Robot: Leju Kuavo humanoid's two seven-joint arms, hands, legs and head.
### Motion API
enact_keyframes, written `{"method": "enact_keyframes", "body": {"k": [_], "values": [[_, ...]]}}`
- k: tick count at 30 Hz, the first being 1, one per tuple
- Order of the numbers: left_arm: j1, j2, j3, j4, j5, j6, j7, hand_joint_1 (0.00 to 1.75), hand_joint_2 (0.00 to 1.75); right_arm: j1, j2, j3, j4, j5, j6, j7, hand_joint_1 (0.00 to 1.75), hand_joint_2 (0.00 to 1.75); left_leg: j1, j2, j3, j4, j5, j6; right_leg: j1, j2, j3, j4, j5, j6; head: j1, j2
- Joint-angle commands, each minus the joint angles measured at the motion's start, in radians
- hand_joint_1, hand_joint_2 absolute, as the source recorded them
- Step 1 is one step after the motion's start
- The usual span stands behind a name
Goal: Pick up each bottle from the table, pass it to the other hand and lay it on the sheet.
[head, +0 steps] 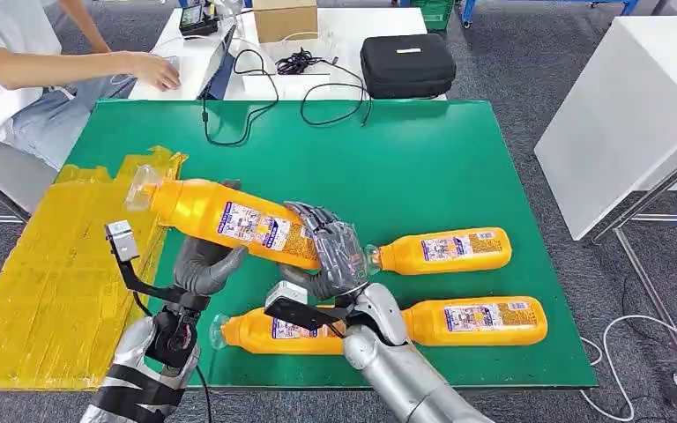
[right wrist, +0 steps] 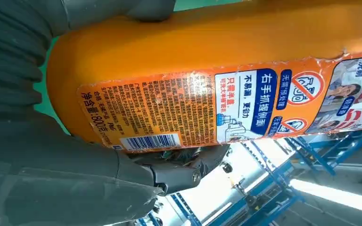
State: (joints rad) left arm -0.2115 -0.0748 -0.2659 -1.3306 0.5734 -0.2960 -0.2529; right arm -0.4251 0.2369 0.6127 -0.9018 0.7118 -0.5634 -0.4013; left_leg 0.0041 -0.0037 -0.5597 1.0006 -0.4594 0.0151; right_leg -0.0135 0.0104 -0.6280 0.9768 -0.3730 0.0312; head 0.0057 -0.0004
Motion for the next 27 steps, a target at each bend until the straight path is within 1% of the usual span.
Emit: {"method": "enact_keyframes", "body": {"k": [1, 5, 7, 8, 10, 11, 12, 13, 14, 17, 18, 20, 21, 22, 23, 24, 27], "values": [[-0.042, 0.012, -0.020, 0.069, 0.003, 0.002, 0.005, 0.00, 1.75, -0.037, -0.005, 0.037, 0.071, -0.001, 0.000, 0.003, 1.75, 1.75, 0.000, -0.001, 0.002, -0.001, 0.000, 0.000, 0.000, -0.001, 0.002, -0.001, -0.001, -0.001, 0.000, 0.000], [-0.051, 0.006, -0.017, 0.093, 0.017, 0.014, 0.005, 0.00, 1.75, -0.028, 0.004, 0.122, 0.104, 0.016, 0.043, -0.011, 1.75, 1.75, 0.001, 0.000, 0.004, -0.001, -0.001, -0.001, 0.001, -0.001, 0.005, -0.001, -0.001, -0.001, 0.000, 0.000], [-0.063, 0.001, -0.014, 0.113, 0.025, 0.018, 0.004, 0.00, 1.75, -0.026, 0.009, 0.174, 0.127, 0.022, 0.073, -0.018, 1.75, 1.75, 0.001, 0.000, 0.003, -0.001, -0.001, -0.001, 0.001, -0.001, 0.003, -0.001, -0.001, -0.001, 0.000, 0.000], [-0.069, -0.001, -0.014, 0.121, 0.030, 0.018, 0.002, 0.00, 1.75, -0.026, 0.010, 0.197, 0.138, 0.010, 0.099, -0.023, 1.75, 1.75, 0.001, 0.000, 0.005, -0.001, -0.001, -0.001, 0.002, -0.001, 0.005, -0.001, -0.001, -0.001, 0.000, 0.000], [-0.071, -0.006, -0.011, 0.122, 0.034, 0.023, -0.002, 0.00, 1.75, -0.021, 0.013, 0.212, 0.143, -0.029, 0.142, -0.031, 1.75, 1.75, 0.001, -0.001, 0.003, -0.001, 0.000, -0.001, 0.001, -0.002, 0.003, -0.001, -0.001, -0.001, 0.000, 0.000], [-0.069, -0.014, -0.004, 0.117, 0.042, 0.029, -0.009, 0.00, 1.75, -0.019, 0.013, 0.220, 0.142, -0.042, 0.153, -0.033, 1.75, 1.75, 0.001, -0.002, 0.005, -0.001, -0.001, -0.001, 0.002, -0.003, 0.005, -0.002, -0.002, -0.001, 0.000, 0.000], [-0.065, -0.025, 0.008, 0.109, 0.049, 0.048, -0.017, 0.00, 1.75, -0.020, 0.012, 0.228, 0.144, -0.041, 0.151, -0.028, 1.75, 1.75, 0.001, -0.002, 0.003, -0.001, -0.001, -0.001, 0.001, -0.003, 0.004, -0.001, -0.001, -0.001, 0.000, 0.000], [-0.062, -0.034, 0.018, 0.100, 0.052, 0.080, -0.020, 1.62, 1.75, -0.021, 0.011, 0.232, 0.148, -0.043, 0.148, -0.019, 1.75, 1.75, 0.002, -0.003, 0.005, -0.001, -0.001, -0.001, 0.002, -0.004, 0.005, -0.001, -0.002, -0.001, 0.000, 0.000], [-0.059, -0.039, 0.023, 0.089, 0.060, 0.096, -0.020, 1.75, 1.75, -0.022, 0.010, 0.234, 0.152, -0.049, 0.147, -0.015, 1.75, 1.75, 0.001, -0.001, 0.003, 0.000, -0.001, 0.000, 0.002, -0.003, 0.004, -0.001, -0.001, -0.001, 0.000, 0.000], [-0.052, -0.044, 0.037, 0.071, 0.086, 0.131, -0.014, 1.75, 1.75, -0.028, 0.006, 0.234, 0.162, -0.066, 0.151, -0.013, 1.75, 1.75, 0.001, -0.002, 0.002, 0.000, -0.001, 0.000, 0.001, -0.002, 0.002, -0.001, -0.001, -0.001, 0.000, 0.000], [-0.052, -0.043, 0.038, 0.071, 0.088, 0.133, -0.014, 1.75, 1.75, -0.029, 0.005, 0.234, 0.162, -0.069, 0.151, -0.014, 1.75, 1.75, 0.002, -0.002, 0.004, 0.000, -0.002, -0.001, 0.002, -0.004, 0.005, -0.001, -0.002, -0.001, 0.000, 0.000], [-0.052, -0.044, 0.040, 0.071, 0.091, 0.138, -0.015, 1.75, 1.75, -0.030, 0.005, 0.234, 0.162, -0.072, 0.153, -0.013, 1.75, 1.75, 0.001, -0.002, 0.002, 0.000, 0.000, 0.000, 0.001, -0.003, 0.002, -0.001, -0.001, -0.001, 0.000, 0.000], [-0.053, -0.045, 0.041, 0.070, 0.093, 0.141, -0.016, 1.75, 1.75, -0.029, 0.004, 0.235, 0.161, -0.073, 0.152, -0.012, 1.75, 1.75, 0.002, -0.002, 0.003, 0.000, -0.001, -0.001, 0.002, -0.004, 0.004, -0.001, -0.002, -0.001, 0.000, 0.000], [-0.052, -0.047, 0.043, 0.069, 0.094, 0.146, -0.018, 1.75, 1.75, -0.028, 0.004, 0.236, 0.160, -0.074, 0.152, -0.011, 1.75, 1.75, 0.001, -0.002, 0.002, 0.000, -0.001, -0.001, 0.002, -0.003, 0.003, -0.001, -0.001, -0.001, 0.000, 0.000], [-0.051, -0.049, 0.044, 0.065, 0.097, 0.151, -0.020, 1.75, 1.75, -0.028, 0.003, 0.236, 0.161, -0.075, 0.151, -0.008, 1.75, 1.75, 0.002, -0.002, 0.004, -0.001, -0.002, -0.001, 0.002, -0.003, 0.005, -0.001, -0.002, -0.001, 0.000, 0.000], [-0.050, -0.052, 0.047, 0.062, 0.099, 0.158, -0.023, 1.75, 1.75, -0.028, 0.004, 0.236, 0.161, -0.076, 0.150, -0.008, 1.75, 1.75, 0.001, -0.002, 0.002, 0.000, -0.001, -0.001, 0.001, -0.003, 0.003, -0.001, -0.001, -0.001, 0.000, 0.000], [-0.046, -0.052, 0.052, 0.047, 0.103, 0.174, -0.028, 1.75, 1.75, -0.030, 0.003, 0.237, 0.165, -0.079, 0.149, -0.004, 1.75, 1.75, 0.002, -0.003, 0.003, 0.000, -0.001, -0.001, 0.002, -0.004, 0.005, -0.001, -0.002, -0.002, 0.000, 0.000]]}}
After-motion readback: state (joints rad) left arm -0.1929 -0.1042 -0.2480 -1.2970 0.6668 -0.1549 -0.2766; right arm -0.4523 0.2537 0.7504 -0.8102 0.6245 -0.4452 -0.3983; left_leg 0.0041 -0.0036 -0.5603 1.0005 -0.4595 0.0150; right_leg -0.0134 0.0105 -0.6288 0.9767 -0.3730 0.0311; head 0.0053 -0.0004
